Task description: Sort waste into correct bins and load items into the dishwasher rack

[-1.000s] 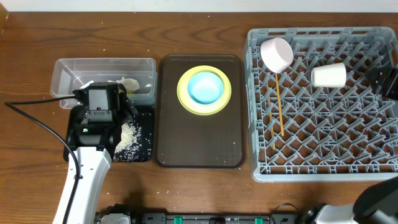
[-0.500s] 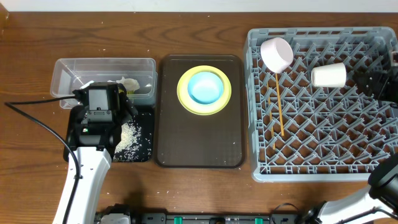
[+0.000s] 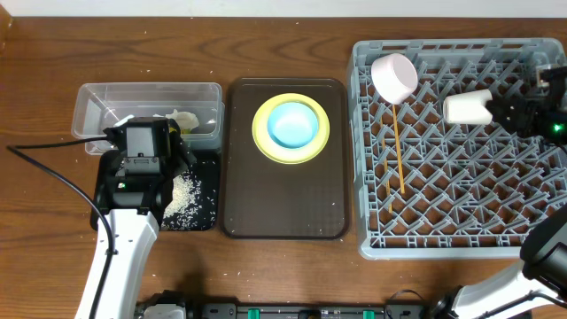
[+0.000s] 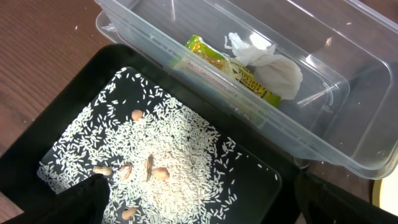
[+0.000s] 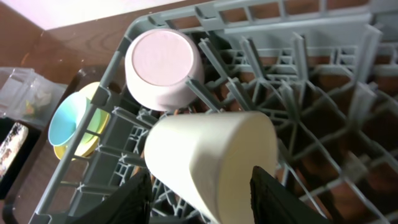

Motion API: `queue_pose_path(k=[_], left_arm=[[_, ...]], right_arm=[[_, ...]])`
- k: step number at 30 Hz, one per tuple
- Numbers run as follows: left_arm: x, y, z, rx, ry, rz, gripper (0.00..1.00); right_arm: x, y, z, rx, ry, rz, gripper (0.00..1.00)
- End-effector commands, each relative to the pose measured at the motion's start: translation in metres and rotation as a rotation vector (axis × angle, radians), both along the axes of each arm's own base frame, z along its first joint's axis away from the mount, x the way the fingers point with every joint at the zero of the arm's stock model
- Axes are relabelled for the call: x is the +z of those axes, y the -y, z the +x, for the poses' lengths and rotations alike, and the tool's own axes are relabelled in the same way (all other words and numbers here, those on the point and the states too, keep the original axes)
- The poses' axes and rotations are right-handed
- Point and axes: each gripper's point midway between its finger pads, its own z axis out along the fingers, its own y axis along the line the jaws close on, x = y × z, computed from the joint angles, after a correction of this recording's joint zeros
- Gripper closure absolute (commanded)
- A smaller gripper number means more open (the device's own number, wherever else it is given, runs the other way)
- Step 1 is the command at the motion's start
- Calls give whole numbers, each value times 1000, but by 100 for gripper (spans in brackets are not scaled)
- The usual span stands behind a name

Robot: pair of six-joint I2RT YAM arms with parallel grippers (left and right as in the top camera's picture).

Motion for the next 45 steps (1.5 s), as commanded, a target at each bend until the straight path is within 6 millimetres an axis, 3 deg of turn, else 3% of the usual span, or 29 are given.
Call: queue_pose_path(k=[1,11,15,28,40,45], left_arm=[[5,-3,3,18,14,5,2],[5,-3,3,18,14,5,2],[5,-3,3,18,14,5,2],[5,-3,3,18,14,5,2],[5,-3,3,18,14,5,2],[5,-3,3,18,14,5,2]], right_arm=[[-2,-12,6,52,26,-1,50],[-15,-6,7,33,-17,-69,52],[-16,-7,7,35,-19,-67,66],[-18,-28,10,79,-28,-60,70],[-19,-29,8,48,-71,-18,95],[-4,-39,9,46,-60,86,99]])
